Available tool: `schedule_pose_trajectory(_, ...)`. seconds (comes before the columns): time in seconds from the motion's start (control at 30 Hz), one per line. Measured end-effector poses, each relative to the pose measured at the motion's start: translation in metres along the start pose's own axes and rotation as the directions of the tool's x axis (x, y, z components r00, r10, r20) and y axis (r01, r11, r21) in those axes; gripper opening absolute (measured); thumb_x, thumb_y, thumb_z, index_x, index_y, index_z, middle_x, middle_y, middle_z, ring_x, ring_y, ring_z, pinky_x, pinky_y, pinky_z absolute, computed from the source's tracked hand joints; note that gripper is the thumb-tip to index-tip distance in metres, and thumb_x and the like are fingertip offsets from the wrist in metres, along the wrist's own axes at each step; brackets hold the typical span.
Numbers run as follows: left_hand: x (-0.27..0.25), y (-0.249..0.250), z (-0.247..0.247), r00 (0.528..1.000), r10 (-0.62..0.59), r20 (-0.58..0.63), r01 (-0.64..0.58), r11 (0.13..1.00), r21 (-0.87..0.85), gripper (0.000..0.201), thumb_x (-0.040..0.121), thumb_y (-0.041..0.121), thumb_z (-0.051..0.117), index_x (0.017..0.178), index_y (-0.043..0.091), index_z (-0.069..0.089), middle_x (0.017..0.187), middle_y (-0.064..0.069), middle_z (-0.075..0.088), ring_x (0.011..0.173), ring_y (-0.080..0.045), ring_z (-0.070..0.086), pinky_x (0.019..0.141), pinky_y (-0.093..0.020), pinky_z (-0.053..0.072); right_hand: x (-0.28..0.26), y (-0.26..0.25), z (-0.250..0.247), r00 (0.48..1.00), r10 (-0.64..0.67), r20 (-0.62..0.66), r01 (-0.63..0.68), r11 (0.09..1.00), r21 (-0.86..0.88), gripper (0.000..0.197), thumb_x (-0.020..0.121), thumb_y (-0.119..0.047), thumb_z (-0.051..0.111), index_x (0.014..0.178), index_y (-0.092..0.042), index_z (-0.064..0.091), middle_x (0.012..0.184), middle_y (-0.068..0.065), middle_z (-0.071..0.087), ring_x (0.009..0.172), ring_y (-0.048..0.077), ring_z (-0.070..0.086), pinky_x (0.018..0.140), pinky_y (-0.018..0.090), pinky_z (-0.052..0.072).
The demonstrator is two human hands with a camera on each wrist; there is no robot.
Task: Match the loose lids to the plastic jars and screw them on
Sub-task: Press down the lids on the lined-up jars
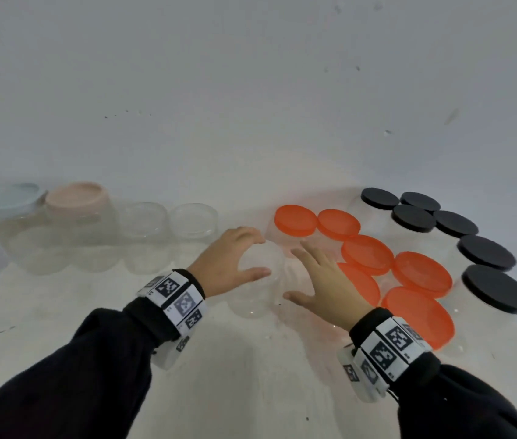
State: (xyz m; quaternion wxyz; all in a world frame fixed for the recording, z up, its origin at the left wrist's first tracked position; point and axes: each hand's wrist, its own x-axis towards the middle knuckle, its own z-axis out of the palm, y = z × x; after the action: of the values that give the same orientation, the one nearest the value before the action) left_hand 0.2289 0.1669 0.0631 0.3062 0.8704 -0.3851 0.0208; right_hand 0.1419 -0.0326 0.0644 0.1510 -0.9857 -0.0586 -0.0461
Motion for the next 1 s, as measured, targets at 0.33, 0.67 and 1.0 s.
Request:
schedule_pose_trajectory(0.33, 0.02, 0.014, 0.042, 0.977, -0.201, 0.077, 0.152, 0.898, 0.412, 0.08, 0.065, 0.066, 0.067, 0.129, 0.03, 0.038, 0.151, -0.007, 0.021, 0.138, -0.027, 0.016, 0.112, -0.046, 0.017, -0.042, 0.065, -0.001, 0.962, 0.175, 0.208, -0.129, 0.967, -0.219, 0.084, 0.088, -0.045, 0.058, 0.15, -0.021, 0.006, 0.158, 0.005, -0.003, 0.144, 0.033, -0.003, 0.116, 0.049, 0.006)
schedule_pose_trajectory(0.67, -0.023, 0.015, 0.032, 0.913, -0.389, -0.124, 0.4, 0.793, 0.46, 0.082, 0.068, 0.063, 0.066, 0.137, 0.034, 0.033, 0.15, 0.001, 0.023, 0.135, -0.022, 0.019, 0.106, -0.041, 0.022, -0.011, 0.042, 0.015, 0.984, -0.097, 0.151, 0.12, 0.982, -0.146, 0.073, 0.084, -0.047, 0.06, 0.143, -0.026, 0.025, 0.151, 0.001, 0.019, 0.133, 0.028, 0.019, 0.105, 0.043, 0.033)
schedule_pose_trajectory(1.0, -0.087, -0.001, -0.004, 0.851, -0.491, -0.186, 0.525, 0.812, 0.254, 0.093, 0.045, 0.075, 0.057, 0.129, 0.037, 0.046, 0.146, 0.008, 0.029, 0.131, -0.019, 0.024, 0.104, -0.039, 0.031, 0.036, 0.007, 0.046, 0.985, -0.162, 0.063, 0.169, 0.979, -0.113, 0.069, 0.081, -0.046, 0.062, 0.139, -0.02, 0.035, 0.148, 0.008, 0.027, 0.133, 0.035, 0.022, 0.104, 0.044, 0.032)
